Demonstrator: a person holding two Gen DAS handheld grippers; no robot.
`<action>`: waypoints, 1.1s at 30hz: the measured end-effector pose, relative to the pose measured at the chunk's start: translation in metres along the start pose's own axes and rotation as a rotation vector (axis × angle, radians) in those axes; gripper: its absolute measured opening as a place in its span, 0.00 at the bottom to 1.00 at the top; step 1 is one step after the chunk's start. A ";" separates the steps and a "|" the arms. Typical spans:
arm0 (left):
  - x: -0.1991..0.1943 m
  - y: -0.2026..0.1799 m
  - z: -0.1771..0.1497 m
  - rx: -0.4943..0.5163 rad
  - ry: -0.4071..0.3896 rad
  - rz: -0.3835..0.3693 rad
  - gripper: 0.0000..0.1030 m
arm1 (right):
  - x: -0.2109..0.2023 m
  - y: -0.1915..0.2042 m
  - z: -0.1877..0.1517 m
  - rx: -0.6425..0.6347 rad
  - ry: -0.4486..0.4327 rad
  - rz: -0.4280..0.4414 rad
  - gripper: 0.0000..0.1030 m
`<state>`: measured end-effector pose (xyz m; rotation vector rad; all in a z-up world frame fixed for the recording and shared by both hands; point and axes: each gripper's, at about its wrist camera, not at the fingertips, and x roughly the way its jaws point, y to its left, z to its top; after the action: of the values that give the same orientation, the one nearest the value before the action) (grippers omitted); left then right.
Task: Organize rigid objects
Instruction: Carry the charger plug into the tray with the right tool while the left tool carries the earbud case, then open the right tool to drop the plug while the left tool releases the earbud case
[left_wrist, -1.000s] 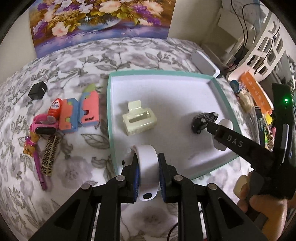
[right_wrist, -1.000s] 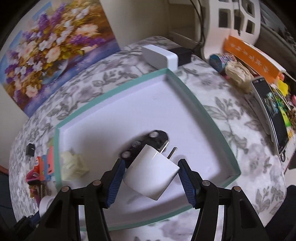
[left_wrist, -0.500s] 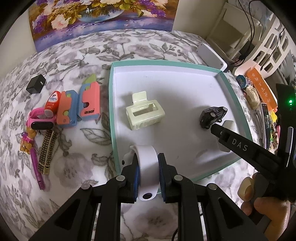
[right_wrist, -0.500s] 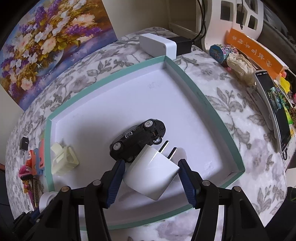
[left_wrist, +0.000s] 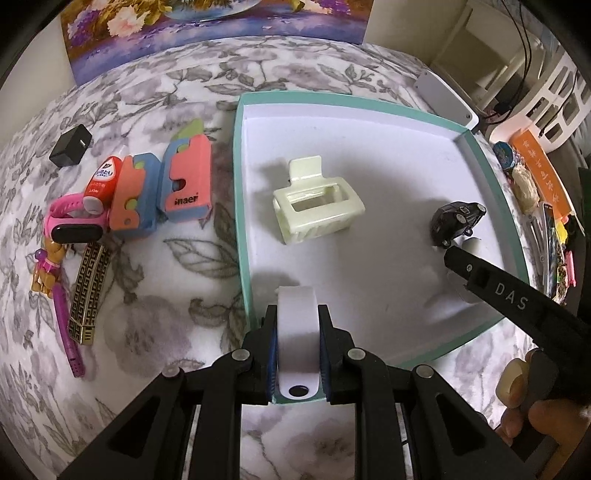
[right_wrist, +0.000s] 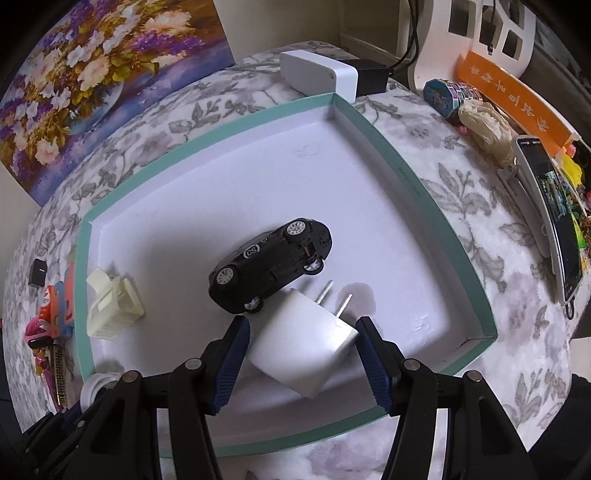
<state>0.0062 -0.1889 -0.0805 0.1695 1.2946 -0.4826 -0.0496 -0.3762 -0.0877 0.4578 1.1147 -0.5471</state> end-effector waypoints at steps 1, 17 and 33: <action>0.000 0.000 0.000 0.002 0.001 0.000 0.19 | 0.000 0.000 0.000 -0.001 0.000 -0.001 0.61; -0.037 0.002 0.013 0.001 -0.079 -0.038 0.54 | -0.018 0.006 0.005 -0.014 -0.087 0.017 0.78; -0.061 0.139 0.020 -0.365 -0.109 0.243 0.88 | -0.048 0.054 -0.002 -0.123 -0.170 0.099 1.00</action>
<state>0.0724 -0.0579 -0.0370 -0.0064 1.2145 -0.0434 -0.0331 -0.3239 -0.0400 0.3511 0.9514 -0.4203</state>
